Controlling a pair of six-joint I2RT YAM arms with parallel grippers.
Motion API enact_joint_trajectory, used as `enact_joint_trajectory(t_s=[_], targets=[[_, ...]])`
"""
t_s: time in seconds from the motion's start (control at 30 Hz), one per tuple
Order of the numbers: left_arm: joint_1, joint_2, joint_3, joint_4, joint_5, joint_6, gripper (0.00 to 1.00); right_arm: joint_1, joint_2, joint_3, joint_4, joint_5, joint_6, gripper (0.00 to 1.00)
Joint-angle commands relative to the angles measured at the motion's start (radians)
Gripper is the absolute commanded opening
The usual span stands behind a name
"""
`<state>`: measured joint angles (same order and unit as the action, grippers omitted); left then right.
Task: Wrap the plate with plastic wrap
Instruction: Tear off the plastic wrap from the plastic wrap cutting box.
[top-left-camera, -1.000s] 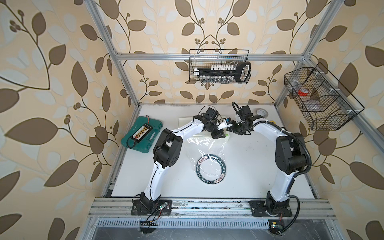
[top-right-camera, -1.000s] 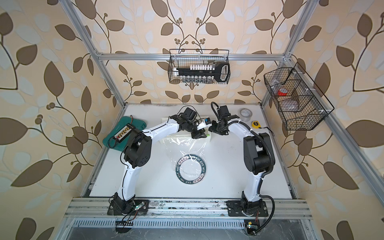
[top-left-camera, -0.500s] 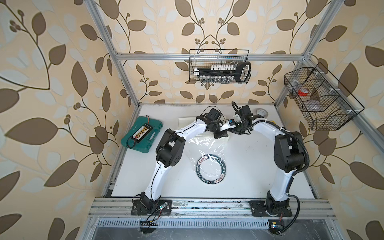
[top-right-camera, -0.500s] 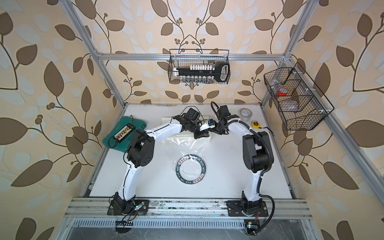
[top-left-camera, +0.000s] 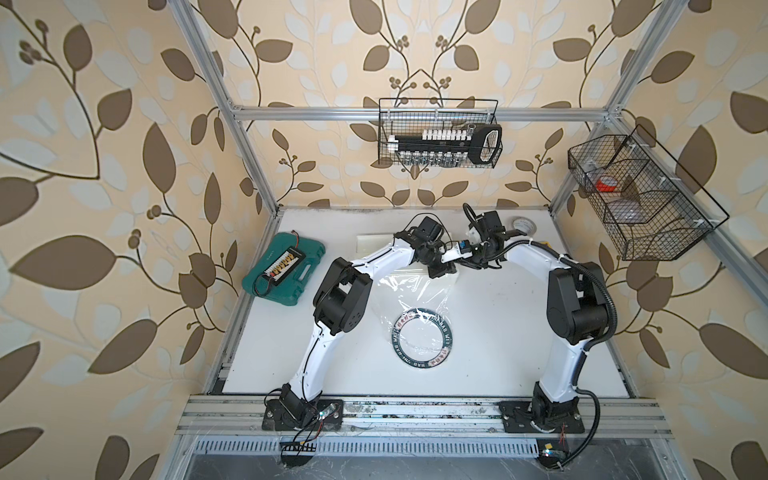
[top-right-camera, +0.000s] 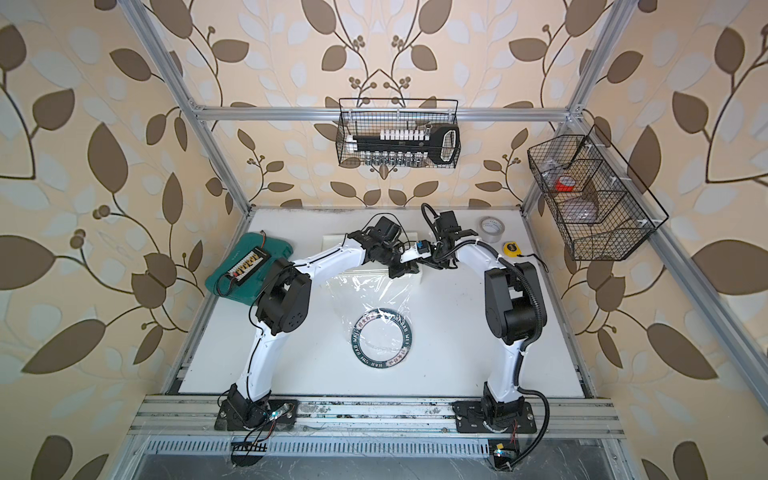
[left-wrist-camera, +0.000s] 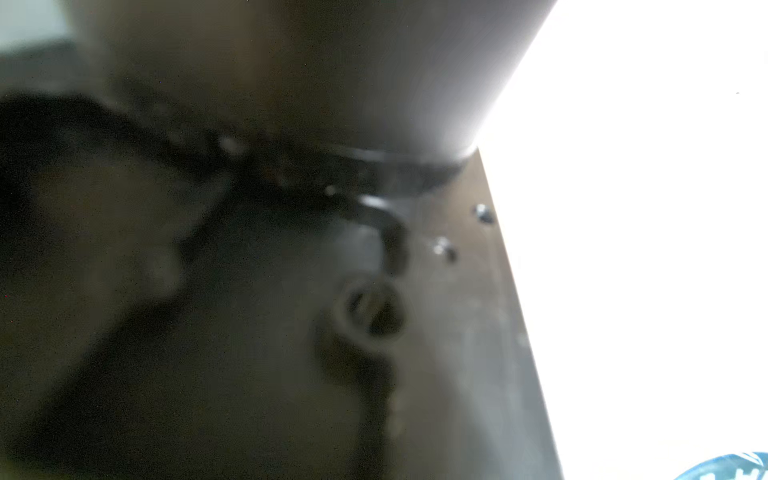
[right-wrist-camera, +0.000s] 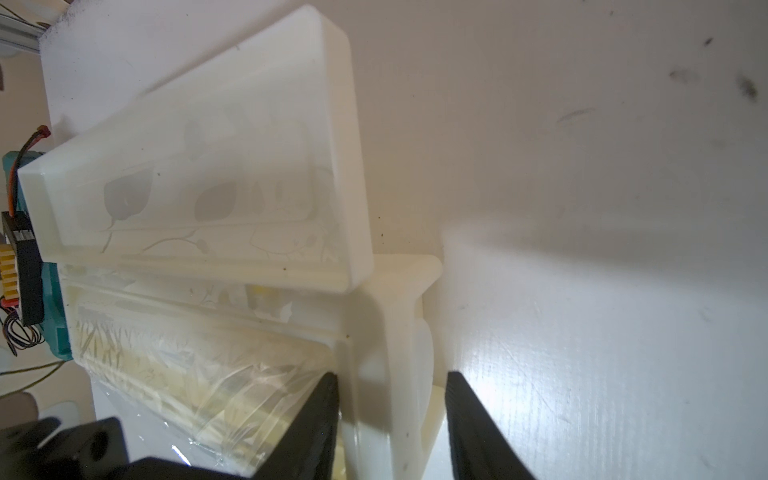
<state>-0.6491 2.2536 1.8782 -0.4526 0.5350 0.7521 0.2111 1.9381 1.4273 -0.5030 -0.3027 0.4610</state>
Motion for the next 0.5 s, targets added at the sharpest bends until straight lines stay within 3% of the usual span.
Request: enact_joint_trajectory(t_s=[0.0,0.2,0.47], targets=[[-0.014,0.018,0.022,-0.042,-0.010,0.029,0.04,0.002,0.053,0.003,-0.074,0.048,-0.037,0.42],[-0.014,-0.002,0.029,-0.092,-0.136,0.092,0.00,0.005,0.067,-0.016,-0.115,0.234,-0.067,0.36],[-0.007,-0.021,0.065,-0.212,-0.237,0.172,0.00,0.020,0.094,0.043,-0.157,0.345,-0.094,0.34]])
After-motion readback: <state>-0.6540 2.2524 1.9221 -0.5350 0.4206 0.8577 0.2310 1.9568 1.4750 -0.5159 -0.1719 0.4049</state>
